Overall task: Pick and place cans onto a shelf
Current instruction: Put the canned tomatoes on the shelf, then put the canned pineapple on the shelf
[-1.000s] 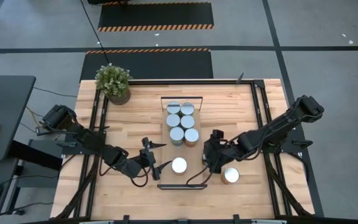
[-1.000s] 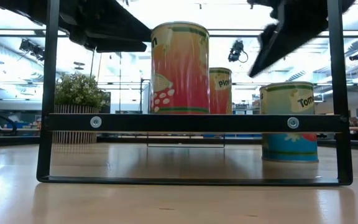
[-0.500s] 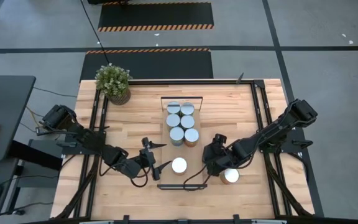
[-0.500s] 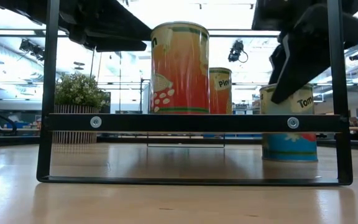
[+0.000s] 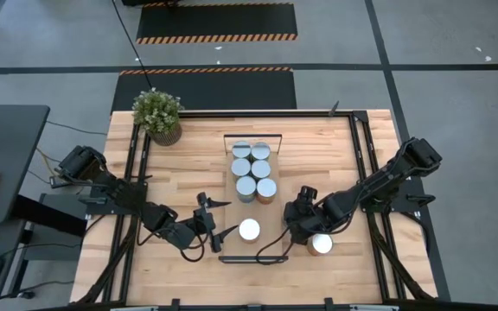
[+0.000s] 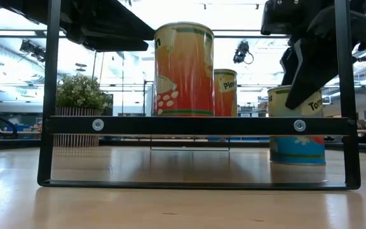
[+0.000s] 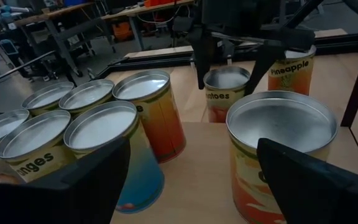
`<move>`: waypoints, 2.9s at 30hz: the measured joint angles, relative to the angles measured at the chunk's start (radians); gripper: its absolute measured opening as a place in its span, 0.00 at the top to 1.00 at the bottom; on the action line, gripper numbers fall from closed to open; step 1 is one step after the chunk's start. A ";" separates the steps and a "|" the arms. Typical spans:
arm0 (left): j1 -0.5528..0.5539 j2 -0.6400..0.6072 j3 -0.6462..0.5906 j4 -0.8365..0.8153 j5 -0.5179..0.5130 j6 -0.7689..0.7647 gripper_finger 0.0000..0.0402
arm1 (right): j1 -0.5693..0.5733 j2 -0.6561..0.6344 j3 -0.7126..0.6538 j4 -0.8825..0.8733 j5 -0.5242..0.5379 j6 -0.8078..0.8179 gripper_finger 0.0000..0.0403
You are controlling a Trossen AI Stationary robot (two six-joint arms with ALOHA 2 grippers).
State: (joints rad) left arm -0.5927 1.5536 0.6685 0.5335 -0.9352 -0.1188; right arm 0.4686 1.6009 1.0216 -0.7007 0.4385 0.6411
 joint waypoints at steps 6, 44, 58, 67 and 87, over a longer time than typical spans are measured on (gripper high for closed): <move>-0.016 -0.004 0.000 0.003 -0.002 0.001 0.11 | -0.007 0.001 0.099 -0.104 -0.015 -0.089 0.18; -0.039 -0.039 -0.001 -0.007 -0.015 0.001 0.11 | -0.089 0.003 0.165 0.177 -0.152 -0.557 0.11; -0.040 -0.039 -0.001 -0.007 -0.015 0.002 0.11 | -0.050 -0.008 0.258 0.135 -0.059 -0.616 0.09; -0.047 -0.039 -0.001 -0.007 -0.004 -0.005 0.11 | 0.045 -0.008 0.323 -0.314 0.072 -0.287 0.09; -0.046 -0.039 0.000 -0.013 -0.014 -0.027 0.11 | 0.018 -0.019 0.139 -0.115 0.194 -0.098 0.09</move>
State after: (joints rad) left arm -0.6392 1.5150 0.6682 0.5204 -0.9497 -0.1456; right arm 0.4870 1.5819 1.1606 -0.8159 0.6324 0.5435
